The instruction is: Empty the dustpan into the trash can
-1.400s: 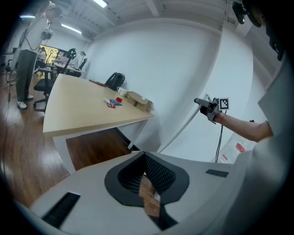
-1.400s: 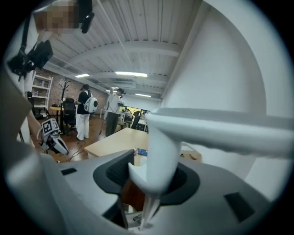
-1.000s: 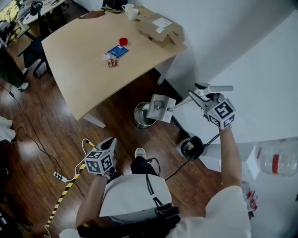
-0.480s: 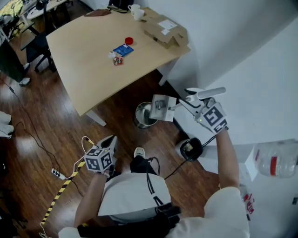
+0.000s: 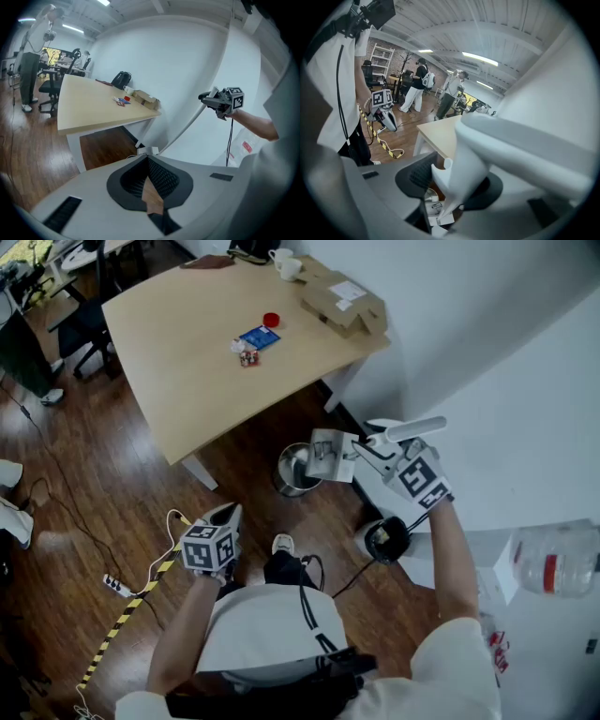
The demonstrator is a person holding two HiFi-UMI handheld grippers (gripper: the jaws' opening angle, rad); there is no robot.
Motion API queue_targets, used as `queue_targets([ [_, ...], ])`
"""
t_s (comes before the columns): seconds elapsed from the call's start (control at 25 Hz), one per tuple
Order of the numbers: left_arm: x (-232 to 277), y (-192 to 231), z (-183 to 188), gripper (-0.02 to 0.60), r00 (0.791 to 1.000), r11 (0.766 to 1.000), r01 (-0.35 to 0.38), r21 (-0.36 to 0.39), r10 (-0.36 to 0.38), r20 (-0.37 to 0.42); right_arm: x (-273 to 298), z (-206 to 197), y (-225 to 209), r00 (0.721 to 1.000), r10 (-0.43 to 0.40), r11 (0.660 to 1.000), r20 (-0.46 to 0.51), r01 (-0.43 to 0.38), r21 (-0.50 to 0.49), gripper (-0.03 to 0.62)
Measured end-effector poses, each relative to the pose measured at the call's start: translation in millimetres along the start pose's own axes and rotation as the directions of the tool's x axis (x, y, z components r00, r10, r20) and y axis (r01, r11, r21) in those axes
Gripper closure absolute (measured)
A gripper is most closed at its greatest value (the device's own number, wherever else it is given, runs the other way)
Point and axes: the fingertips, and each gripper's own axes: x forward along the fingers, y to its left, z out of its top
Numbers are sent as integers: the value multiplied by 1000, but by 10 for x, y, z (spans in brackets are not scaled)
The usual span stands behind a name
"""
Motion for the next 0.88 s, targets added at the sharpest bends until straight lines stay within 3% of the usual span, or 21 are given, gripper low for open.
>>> queue_targets([
  [0.2,185,-88,85,591,999,998,2,64,1,-47,119,88,105,1000,-2,1000,-23,1,-25,413],
  [0.52,489,-436,108,592,992,989,74,127,-59,-112,274,220,249,999,-11,999,-45,9,-47,413],
  [0.88,476,-575,33,592,985,984,125,127,-108,-131,354,301,477,998,-9,996,-67,3,-89,413],
])
